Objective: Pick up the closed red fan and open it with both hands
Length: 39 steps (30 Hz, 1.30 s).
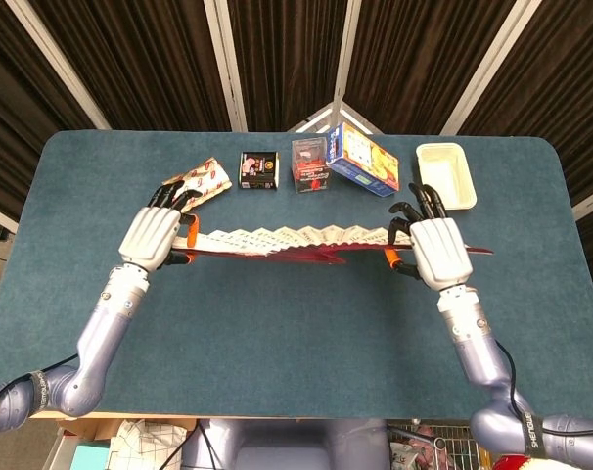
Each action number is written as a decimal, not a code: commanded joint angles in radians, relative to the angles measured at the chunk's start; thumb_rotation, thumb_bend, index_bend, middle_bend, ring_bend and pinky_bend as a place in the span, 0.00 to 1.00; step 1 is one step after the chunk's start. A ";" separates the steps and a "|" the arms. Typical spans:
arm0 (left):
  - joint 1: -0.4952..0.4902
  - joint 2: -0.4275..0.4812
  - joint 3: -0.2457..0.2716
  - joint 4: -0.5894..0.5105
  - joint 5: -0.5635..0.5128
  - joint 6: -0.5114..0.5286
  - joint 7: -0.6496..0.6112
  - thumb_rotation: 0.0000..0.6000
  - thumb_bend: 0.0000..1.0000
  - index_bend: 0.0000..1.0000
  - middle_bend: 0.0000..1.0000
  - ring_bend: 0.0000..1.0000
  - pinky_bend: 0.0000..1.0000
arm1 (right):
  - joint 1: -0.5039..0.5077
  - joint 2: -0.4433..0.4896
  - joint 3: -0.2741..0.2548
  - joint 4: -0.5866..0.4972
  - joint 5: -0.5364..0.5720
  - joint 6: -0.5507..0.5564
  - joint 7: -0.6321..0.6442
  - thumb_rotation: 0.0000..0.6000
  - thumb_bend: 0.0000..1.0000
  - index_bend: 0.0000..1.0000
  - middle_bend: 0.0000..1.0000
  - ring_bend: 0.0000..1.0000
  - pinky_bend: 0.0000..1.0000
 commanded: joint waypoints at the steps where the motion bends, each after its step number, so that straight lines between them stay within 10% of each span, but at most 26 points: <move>1: 0.004 -0.007 0.009 0.000 0.003 0.003 0.000 1.00 0.47 0.74 0.16 0.00 0.02 | -0.016 -0.008 -0.021 0.012 -0.013 0.004 0.008 1.00 0.46 0.82 0.33 0.06 0.00; 13: 0.053 -0.003 0.074 -0.014 0.052 0.010 -0.037 1.00 0.47 0.73 0.15 0.00 0.02 | -0.083 -0.018 -0.108 0.051 -0.081 0.015 0.042 1.00 0.46 0.79 0.33 0.06 0.00; 25: 0.122 0.088 0.137 -0.086 0.174 0.002 -0.151 1.00 0.23 0.46 0.00 0.00 0.00 | -0.134 0.056 -0.224 0.021 -0.212 -0.014 0.025 1.00 0.45 0.02 0.03 0.00 0.00; 39: 0.258 0.216 0.226 -0.140 0.363 0.085 -0.302 1.00 0.14 0.18 0.00 0.00 0.00 | -0.229 0.105 -0.308 0.064 -0.237 0.017 -0.169 1.00 0.35 0.00 0.00 0.00 0.00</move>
